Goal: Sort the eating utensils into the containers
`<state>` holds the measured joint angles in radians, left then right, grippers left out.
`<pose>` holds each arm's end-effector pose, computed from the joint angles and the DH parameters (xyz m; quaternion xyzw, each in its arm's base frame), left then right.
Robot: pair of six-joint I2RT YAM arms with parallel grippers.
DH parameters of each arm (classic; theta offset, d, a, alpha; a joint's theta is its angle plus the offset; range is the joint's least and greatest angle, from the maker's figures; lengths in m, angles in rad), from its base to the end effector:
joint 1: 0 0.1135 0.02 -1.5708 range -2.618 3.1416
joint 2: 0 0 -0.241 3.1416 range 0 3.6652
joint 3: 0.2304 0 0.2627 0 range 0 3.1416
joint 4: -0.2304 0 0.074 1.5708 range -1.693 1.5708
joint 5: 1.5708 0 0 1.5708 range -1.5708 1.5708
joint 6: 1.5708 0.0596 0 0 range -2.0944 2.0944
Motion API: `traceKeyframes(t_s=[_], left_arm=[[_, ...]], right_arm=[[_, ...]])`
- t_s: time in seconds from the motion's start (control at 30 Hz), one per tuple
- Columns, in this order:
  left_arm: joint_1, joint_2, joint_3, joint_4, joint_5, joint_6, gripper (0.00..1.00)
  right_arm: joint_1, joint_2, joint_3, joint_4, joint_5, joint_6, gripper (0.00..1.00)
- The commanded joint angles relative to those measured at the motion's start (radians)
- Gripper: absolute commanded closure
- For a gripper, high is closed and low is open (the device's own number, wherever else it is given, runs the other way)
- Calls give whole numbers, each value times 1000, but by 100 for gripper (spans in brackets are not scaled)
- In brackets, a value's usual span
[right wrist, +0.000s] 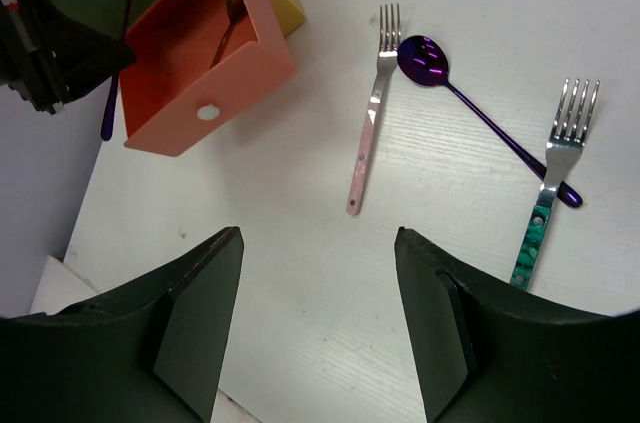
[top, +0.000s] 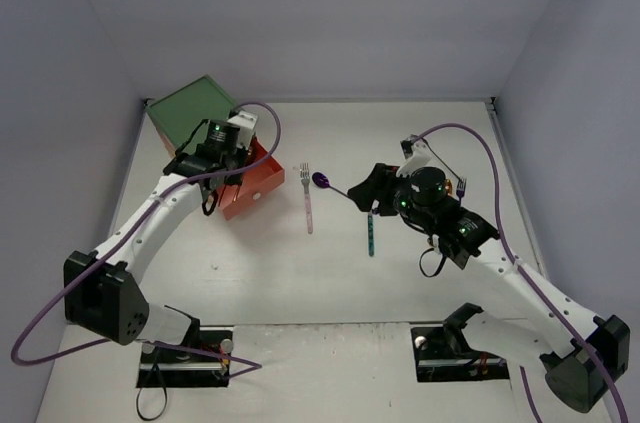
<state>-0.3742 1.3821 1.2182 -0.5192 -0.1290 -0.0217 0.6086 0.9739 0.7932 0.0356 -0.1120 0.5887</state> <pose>0.3194 -0.1172 0.2837 0.1308 0.8921 -0.0272 0.4316 0.2249 0.1648 0.3066 -0.0441 0.7549 0.4029 0.5156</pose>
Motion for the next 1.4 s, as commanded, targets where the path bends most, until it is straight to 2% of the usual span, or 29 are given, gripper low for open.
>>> traceKeyframes(t_s=[0.0,0.47,0.93,1.03,1.2,1.37], left_arm=[[24,33,49,65,54,68,100],[57,66,-31,189,95,-28,100],[57,63,-42,113,61,-78,99],[55,48,-49,111,60,-80,84],[55,29,-46,105,63,-83,68],[55,-5,-40,87,75,-93,62]], right_arm=[[-7,-26,8,26,0,-32,40],[-13,-4,-1,10,-6,-53,40],[-17,78,4,-3,20,-101,39],[-15,101,13,-5,37,-117,39],[-17,165,48,-6,44,-161,39],[-19,276,120,-11,34,-258,40]])
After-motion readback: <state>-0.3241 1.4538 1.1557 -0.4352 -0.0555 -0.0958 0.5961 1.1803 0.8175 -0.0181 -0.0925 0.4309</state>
